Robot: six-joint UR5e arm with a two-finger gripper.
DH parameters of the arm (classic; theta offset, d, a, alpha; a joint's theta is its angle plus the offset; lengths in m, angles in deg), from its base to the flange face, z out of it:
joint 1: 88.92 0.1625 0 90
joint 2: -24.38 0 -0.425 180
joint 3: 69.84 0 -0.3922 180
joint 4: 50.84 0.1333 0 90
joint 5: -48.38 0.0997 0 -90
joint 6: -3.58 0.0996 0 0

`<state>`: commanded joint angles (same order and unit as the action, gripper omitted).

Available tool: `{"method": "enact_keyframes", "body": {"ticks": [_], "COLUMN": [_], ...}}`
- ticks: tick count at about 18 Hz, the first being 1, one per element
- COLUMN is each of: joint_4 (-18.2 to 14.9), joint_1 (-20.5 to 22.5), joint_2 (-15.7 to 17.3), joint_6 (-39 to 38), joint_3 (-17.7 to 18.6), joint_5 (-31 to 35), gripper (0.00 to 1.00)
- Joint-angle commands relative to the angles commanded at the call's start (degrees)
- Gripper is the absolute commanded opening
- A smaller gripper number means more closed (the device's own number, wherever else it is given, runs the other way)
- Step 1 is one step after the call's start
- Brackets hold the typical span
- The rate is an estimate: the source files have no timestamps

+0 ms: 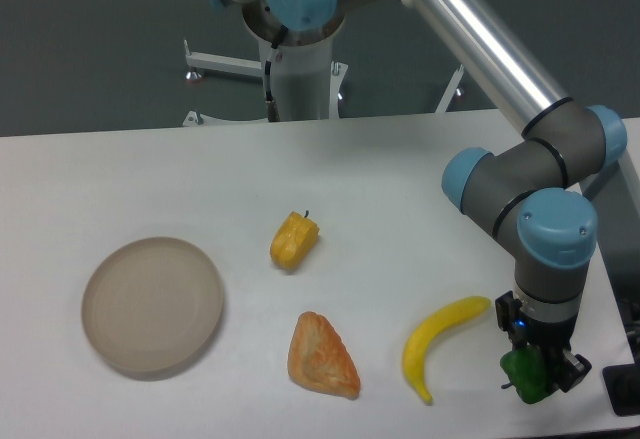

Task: Place the green pepper on the plate
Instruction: 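Lift the held green pepper up from the table with the gripper, then carry the green pepper across the table over the beige plate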

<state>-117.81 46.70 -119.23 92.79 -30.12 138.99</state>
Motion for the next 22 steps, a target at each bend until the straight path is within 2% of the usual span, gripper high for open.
{"method": "enact_keyframes", "body": {"ticks": [5,6,10,13,15,17,19,22], "joint_4": [-0.6,-0.8,-1.1,-1.5,-3.3,-5.0,-5.0,-4.6], "joint_1": [-0.3,-0.4,-0.7,-3.2,-5.3,-7.8,-10.8,-16.0], "joint_2": [1.2,2.2,8.7,15.2,20.8,24.4,27.0,28.3], "joint_6": [-0.8,-0.9,-4.9,-11.1,-16.9,-21.5,-28.4,-39.3], "joint_3": [1.0,2.3,11.0,18.8,24.1,27.4,30.0,32.5], "joint_5": [0.0,-0.2,-4.6,-4.8,-5.0,-5.0,-5.0,-5.3], "gripper": [0.29,0.29,0.29,0.29,0.29,0.29,0.29,0.29]}}
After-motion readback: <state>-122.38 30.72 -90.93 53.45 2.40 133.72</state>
